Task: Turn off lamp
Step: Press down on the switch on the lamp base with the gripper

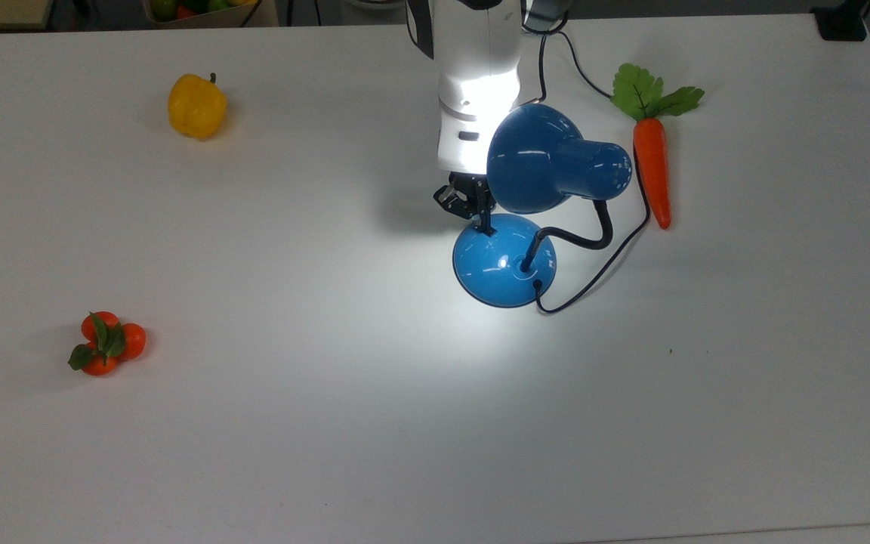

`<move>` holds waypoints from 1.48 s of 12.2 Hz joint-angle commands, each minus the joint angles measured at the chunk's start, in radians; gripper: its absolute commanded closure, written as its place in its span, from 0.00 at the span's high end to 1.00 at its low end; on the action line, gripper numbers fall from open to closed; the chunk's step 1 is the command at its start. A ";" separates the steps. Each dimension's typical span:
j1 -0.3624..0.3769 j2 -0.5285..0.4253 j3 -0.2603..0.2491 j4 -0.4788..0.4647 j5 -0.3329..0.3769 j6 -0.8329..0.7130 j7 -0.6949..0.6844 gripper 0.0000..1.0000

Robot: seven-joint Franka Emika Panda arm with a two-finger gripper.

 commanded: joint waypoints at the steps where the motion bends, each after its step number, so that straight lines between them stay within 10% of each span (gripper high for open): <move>1: 0.000 0.013 0.007 -0.004 0.017 0.021 -0.014 0.00; 14: -0.007 -0.040 0.005 0.019 -0.006 -0.249 0.082 0.00; 18: -0.032 -0.077 0.004 0.090 -0.107 -0.498 0.214 0.00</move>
